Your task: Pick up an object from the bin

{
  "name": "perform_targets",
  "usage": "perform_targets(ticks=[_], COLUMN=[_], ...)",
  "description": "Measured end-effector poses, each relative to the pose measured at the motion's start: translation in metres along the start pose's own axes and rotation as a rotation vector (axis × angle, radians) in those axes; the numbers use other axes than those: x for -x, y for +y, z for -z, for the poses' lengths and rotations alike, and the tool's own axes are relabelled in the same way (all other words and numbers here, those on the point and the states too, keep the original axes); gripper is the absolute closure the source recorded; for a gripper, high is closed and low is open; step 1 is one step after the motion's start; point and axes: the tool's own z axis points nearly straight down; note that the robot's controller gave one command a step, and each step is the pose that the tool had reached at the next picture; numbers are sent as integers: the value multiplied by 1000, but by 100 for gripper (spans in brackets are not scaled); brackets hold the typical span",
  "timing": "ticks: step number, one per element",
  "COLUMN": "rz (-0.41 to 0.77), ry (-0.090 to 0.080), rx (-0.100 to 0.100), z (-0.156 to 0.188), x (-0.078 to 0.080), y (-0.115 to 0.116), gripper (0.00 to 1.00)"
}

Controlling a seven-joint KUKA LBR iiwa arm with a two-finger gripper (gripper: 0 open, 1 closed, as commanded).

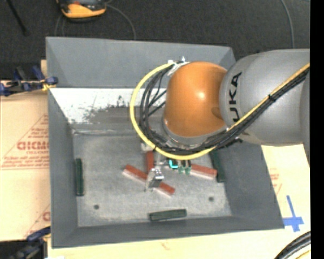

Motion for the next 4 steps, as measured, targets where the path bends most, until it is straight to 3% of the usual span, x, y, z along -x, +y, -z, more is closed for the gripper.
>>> perform_targets(ticks=[1, 2, 3, 4], rz=[-1, 81, 231, 68], ry=[-3, -8, -19, -7], rx=[0, -2, 0, 0], z=[2, 5, -33, -104], x=[0, 2, 24, 22], y=[0, 4, 10, -38], gripper=[0, 0, 0, 100])
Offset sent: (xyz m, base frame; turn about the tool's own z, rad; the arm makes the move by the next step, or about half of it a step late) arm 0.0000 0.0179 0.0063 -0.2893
